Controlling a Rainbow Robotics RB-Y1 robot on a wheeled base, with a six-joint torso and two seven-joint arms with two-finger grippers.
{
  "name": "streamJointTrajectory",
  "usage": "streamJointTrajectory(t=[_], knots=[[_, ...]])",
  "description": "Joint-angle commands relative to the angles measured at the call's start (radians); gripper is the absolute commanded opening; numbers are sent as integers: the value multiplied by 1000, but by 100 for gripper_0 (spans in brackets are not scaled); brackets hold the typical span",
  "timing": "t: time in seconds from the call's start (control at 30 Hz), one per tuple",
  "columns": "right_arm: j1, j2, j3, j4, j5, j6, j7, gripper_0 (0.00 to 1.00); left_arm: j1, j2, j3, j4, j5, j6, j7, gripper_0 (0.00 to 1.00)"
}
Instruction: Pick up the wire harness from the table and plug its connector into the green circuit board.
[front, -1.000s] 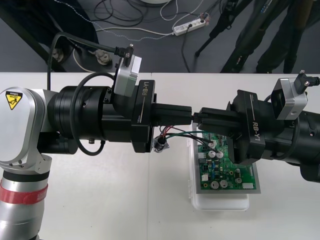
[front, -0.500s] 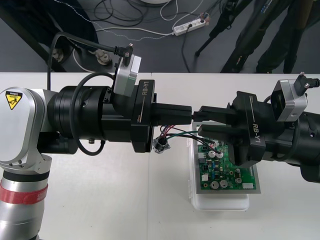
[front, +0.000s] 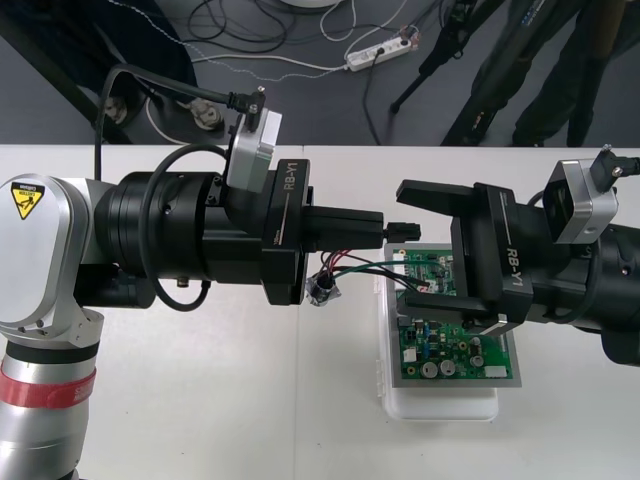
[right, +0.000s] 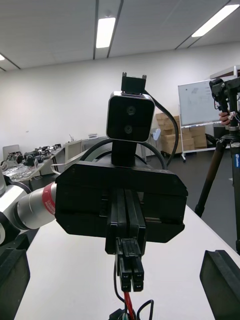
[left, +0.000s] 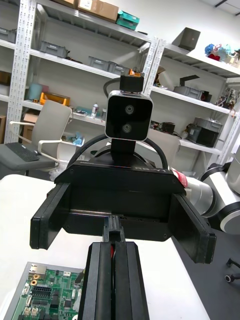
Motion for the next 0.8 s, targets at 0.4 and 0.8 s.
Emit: streamJointTrajectory(t=[0.4,0.8], knots=[[-18,-29,-1,-4,-25,-16,-3,100,-36,36,74,42,85,-42,-2,0],[-17,-96,-17,12,-24,-28,-20,100,-36,73,143,135,136,-146,-80,0]])
